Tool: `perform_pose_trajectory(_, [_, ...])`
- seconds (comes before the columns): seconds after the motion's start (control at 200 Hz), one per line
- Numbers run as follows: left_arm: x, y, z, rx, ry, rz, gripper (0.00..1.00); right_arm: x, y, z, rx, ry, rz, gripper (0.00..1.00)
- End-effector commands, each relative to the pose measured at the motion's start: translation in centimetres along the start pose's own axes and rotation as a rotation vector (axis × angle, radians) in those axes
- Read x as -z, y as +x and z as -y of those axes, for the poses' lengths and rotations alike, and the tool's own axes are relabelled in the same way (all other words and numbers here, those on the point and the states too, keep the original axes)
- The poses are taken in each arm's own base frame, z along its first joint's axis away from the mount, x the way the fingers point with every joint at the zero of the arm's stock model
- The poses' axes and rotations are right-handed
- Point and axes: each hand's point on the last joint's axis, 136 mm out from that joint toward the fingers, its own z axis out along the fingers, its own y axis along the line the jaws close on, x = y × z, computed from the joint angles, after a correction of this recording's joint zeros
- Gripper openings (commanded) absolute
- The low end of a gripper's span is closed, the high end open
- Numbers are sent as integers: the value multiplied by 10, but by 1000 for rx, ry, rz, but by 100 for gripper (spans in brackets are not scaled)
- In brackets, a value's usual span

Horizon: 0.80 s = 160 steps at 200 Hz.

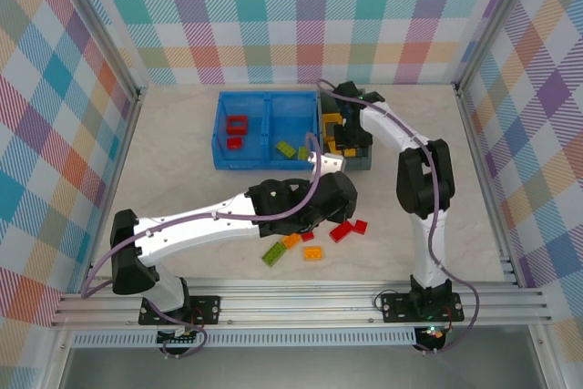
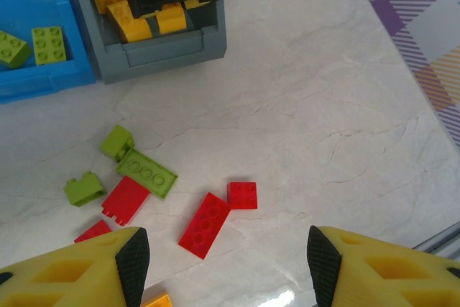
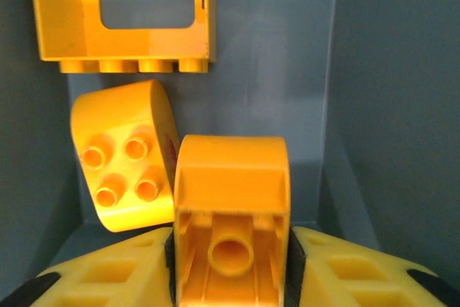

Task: Sort the legos into containers by color

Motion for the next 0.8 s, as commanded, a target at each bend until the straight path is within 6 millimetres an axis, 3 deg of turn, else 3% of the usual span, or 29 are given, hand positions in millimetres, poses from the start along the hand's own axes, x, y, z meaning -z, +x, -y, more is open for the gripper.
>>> perform_pose_trajectory(0.0, [-1,11,-11,12,-42,-33,62,15,-6,-3,2,-27,14,50])
perform_pose_trajectory(0.12, [-9,31,-22,-1,-74,-88,64,47,-17,-7,8,-73,83,57])
perform_pose_trajectory(0.24, [-18,48,-38,-30,-102,-155,66,95,-24,-16,20,-136,169,59])
perform_pose_trajectory(0.39, [-33,67,-60,-44,-61,-265,67,166,-5,-18,7,-217,292,60])
perform_pose_trajectory(0.485, [-44,76,-68,-104,-53,-314,67,194,29,-12,-24,-261,332,61])
perform_pose_trajectory(0.6, [-63,87,-78,-201,-65,-384,68,219,87,-4,-82,-384,365,64])
perform_pose_trajectory(0.795, [-98,102,-90,-232,23,-515,69,256,189,-22,-47,-747,322,76])
